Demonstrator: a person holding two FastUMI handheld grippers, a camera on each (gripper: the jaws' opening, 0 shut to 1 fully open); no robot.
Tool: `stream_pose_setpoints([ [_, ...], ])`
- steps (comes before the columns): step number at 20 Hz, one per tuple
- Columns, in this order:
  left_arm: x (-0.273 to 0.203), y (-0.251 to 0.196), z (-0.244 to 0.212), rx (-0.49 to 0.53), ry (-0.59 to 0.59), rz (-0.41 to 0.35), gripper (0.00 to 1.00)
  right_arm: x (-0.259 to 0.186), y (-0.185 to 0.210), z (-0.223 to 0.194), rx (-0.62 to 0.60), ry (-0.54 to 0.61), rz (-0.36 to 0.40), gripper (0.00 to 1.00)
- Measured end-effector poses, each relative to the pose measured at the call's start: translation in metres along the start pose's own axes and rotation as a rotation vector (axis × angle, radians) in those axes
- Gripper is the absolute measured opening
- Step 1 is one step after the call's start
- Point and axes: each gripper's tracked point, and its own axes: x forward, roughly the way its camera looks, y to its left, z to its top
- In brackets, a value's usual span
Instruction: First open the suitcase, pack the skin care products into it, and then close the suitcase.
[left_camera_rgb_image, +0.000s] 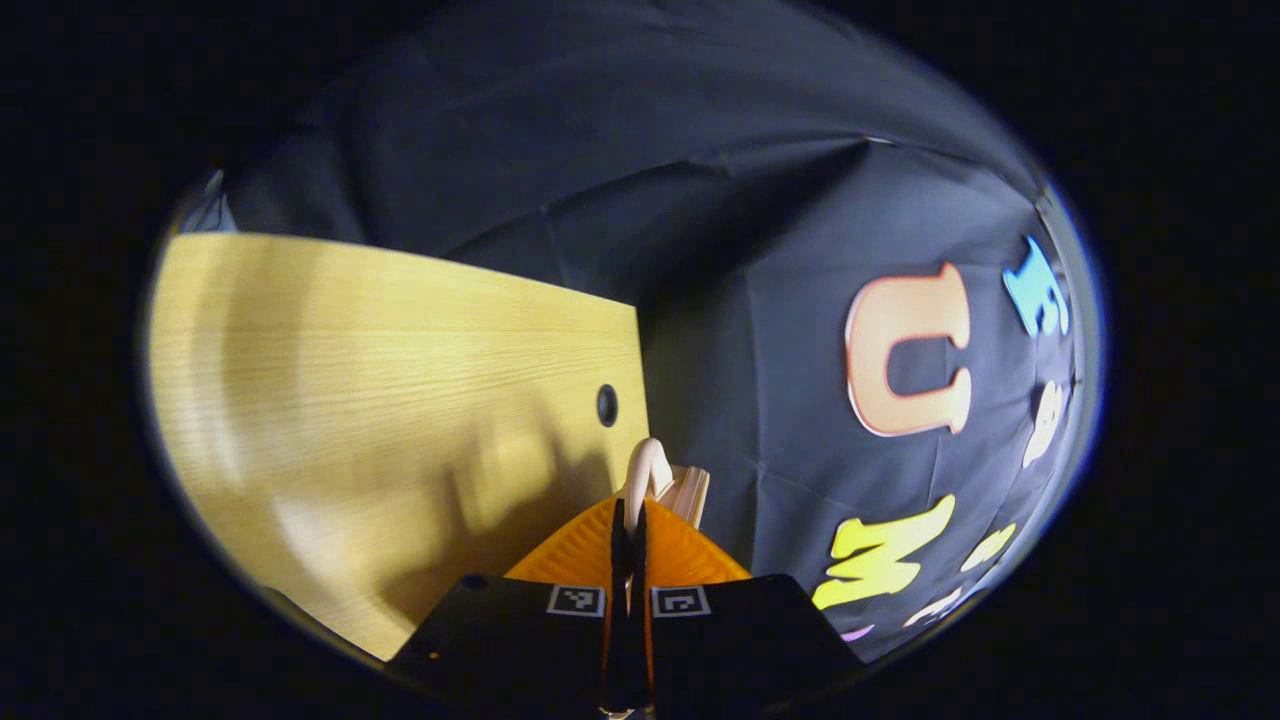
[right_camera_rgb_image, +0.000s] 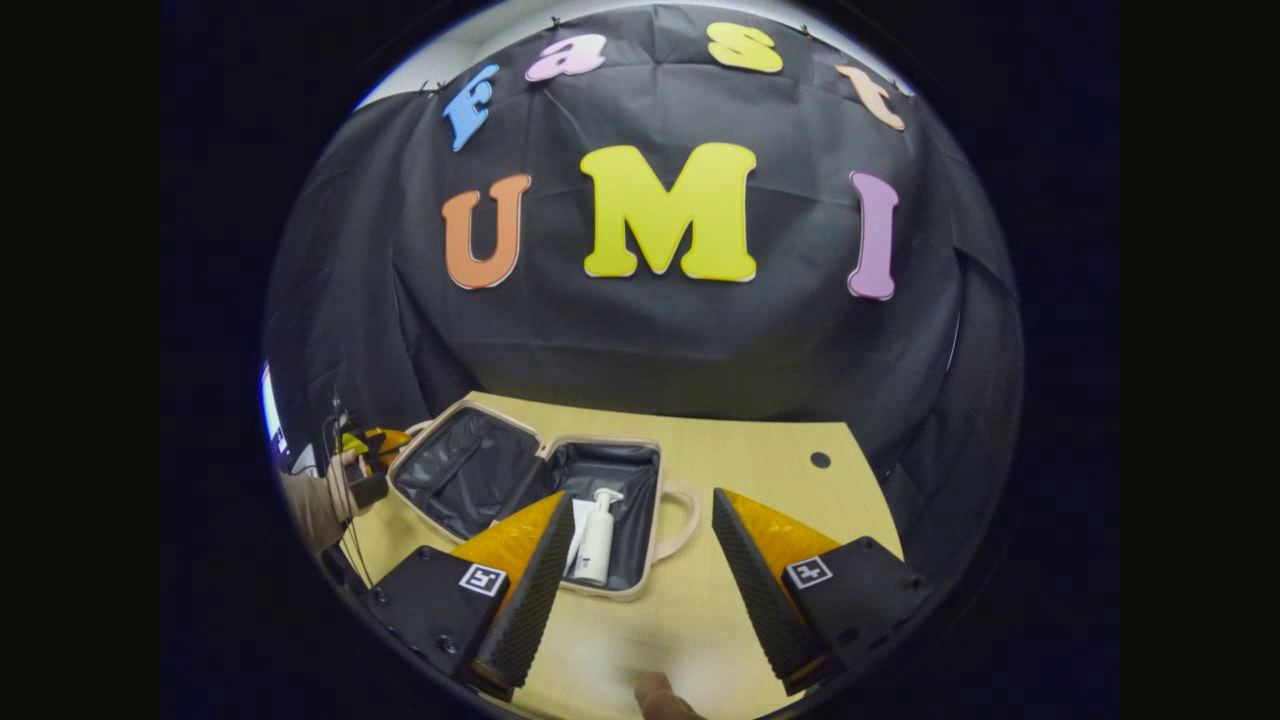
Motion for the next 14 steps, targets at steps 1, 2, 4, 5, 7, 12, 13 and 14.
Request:
stream_pose_setpoints([
  [1, -0.003, -0.017, -0.002, 0.031, -0.006, -0.015, 0.00, -0.004, -0.003, 0.005, -0.008, -0.020, 0.002, 0.82],
  [2, -0.005, -0.033, -0.005, 0.059, -0.011, -0.029, 0.00, -0.007, -0.007, 0.008, -0.016, -0.035, 0.001, 0.79],
  [4, -0.016, -0.066, -0.017, 0.144, -0.019, -0.052, 0.03, -0.014, -0.016, 0.014, -0.027, -0.058, 0.005, 0.83],
  [5, -0.020, -0.079, -0.024, 0.180, -0.022, -0.063, 0.03, -0.018, -0.020, 0.016, -0.030, -0.068, 0.009, 0.82],
  [7, -0.025, -0.103, -0.040, 0.231, -0.026, -0.084, 0.03, -0.024, -0.026, 0.018, -0.036, -0.078, 0.022, 0.82],
  [12, -0.044, -0.165, -0.100, 0.438, -0.051, -0.124, 0.03, -0.037, -0.063, 0.018, -0.007, -0.089, 0.036, 0.82],
  [13, -0.044, -0.173, -0.112, 0.481, -0.047, -0.128, 0.03, -0.037, -0.067, 0.018, -0.005, -0.093, 0.037, 0.82],
  [14, -0.046, -0.181, -0.125, 0.528, -0.044, -0.132, 0.04, -0.039, -0.072, 0.018, -0.004, -0.096, 0.037, 0.82],
])
